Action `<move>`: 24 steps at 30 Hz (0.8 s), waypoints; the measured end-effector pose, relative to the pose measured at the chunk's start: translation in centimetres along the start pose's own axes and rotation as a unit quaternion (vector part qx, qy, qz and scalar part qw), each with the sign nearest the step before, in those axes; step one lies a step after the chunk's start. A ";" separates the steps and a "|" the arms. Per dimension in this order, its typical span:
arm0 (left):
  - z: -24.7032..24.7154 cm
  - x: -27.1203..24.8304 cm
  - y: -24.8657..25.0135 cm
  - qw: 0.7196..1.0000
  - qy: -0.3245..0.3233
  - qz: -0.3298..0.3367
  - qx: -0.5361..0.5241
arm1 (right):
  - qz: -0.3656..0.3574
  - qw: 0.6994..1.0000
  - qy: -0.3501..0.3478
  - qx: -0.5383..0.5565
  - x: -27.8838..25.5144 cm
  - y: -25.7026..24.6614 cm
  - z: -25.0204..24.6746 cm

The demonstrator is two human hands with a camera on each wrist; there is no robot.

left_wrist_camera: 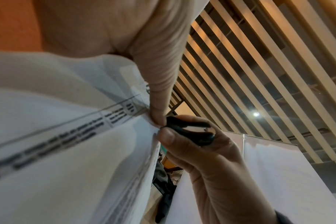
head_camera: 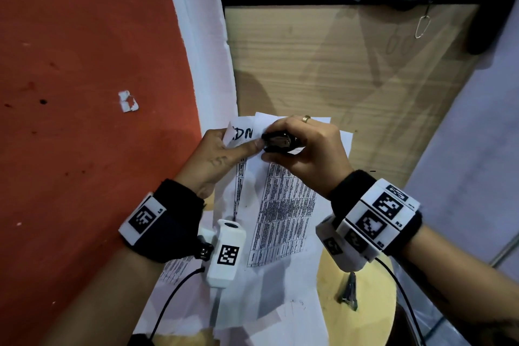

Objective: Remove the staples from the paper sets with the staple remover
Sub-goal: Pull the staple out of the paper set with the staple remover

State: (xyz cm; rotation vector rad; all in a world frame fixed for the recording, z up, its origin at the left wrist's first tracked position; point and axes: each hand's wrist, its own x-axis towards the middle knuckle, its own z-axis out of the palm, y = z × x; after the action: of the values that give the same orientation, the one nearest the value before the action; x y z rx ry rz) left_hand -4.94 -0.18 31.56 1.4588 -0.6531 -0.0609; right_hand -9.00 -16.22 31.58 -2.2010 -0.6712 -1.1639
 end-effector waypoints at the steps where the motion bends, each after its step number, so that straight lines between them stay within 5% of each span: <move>1: 0.0 0.0 -0.1 1.000 0.004 -0.002 0.002 | 0.005 1.000 -0.001 0.004 0.0 0.1 0.0; 8: -0.2 0.6 -1.2 0.998 0.054 -0.026 -0.004 | 0.117 0.990 0.015 0.083 -0.1 -0.3 -0.6; 12: 0.2 0.6 -1.3 0.997 0.080 -0.009 -0.010 | 0.318 0.916 0.089 0.229 -0.3 -0.4 0.1; 15: 1.1 0.3 -1.3 0.995 0.093 0.017 -0.018 | 0.413 0.872 0.040 0.257 -0.5 -0.9 1.4; 18: 1.7 0.0 -1.4 0.994 0.099 0.047 -0.016 | 0.452 0.844 0.002 0.288 -0.3 -1.4 2.3; 24: 1.8 0.2 -2.3 0.990 0.127 0.050 0.040 | 0.481 0.813 0.041 0.325 0.2 -1.4 2.3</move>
State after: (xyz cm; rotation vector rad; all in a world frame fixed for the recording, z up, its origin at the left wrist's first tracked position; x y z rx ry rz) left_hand -4.74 -2.17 29.42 1.4786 -0.5229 0.2279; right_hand -8.51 -13.68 30.98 -1.5068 0.1364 -0.3797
